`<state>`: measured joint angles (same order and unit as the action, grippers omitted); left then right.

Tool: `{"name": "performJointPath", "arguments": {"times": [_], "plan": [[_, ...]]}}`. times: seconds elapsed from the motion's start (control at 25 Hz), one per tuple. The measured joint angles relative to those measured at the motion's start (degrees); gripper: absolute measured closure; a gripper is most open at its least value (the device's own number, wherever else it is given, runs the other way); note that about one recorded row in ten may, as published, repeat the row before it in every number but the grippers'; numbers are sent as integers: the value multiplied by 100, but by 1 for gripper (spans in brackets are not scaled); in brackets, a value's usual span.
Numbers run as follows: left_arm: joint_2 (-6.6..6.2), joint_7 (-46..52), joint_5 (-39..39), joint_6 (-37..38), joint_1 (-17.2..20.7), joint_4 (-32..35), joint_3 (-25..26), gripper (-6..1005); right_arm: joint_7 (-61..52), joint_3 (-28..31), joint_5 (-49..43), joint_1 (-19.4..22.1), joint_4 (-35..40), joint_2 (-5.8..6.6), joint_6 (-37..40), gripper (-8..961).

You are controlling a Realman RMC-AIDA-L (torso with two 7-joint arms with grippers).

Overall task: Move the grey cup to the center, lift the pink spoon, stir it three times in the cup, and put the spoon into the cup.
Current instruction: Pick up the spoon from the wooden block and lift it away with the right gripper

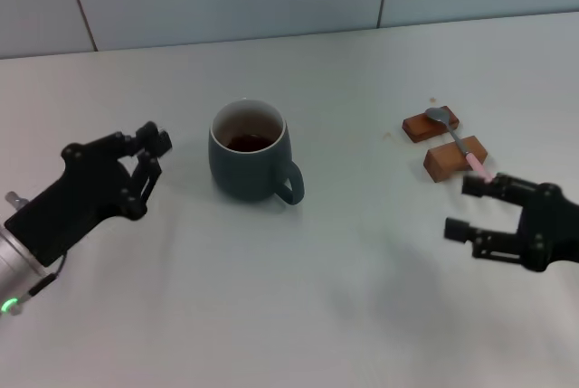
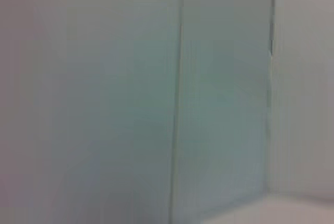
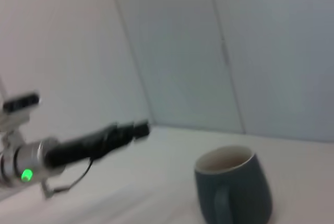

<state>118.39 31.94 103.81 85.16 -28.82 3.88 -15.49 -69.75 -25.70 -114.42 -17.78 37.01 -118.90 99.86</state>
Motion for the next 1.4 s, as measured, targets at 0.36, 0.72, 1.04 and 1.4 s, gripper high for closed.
{"name": "performJointPath", "arguments": {"times": [0.36, 0.72, 1.04, 1.4], "plan": [[6, 1063, 335, -475, -52, 1283, -1302, 668, -1470, 1786, 266, 154, -1115, 110, -76, 165], [33, 1081, 335, -665, -57, 1329, -1526, 450, -3242, 3438, 272, 609, -2578, 118, -1219, 168], [35, 1058, 322, -656, -62, 1321, -1527, 199, -3850, 3518, 271, 525, -2934, 67, -1463, 171], [34, 1050, 317, -640, -58, 1319, -1527, 181, -3847, 3496, 248, 351, -3116, -10, -1974, 174]]}}
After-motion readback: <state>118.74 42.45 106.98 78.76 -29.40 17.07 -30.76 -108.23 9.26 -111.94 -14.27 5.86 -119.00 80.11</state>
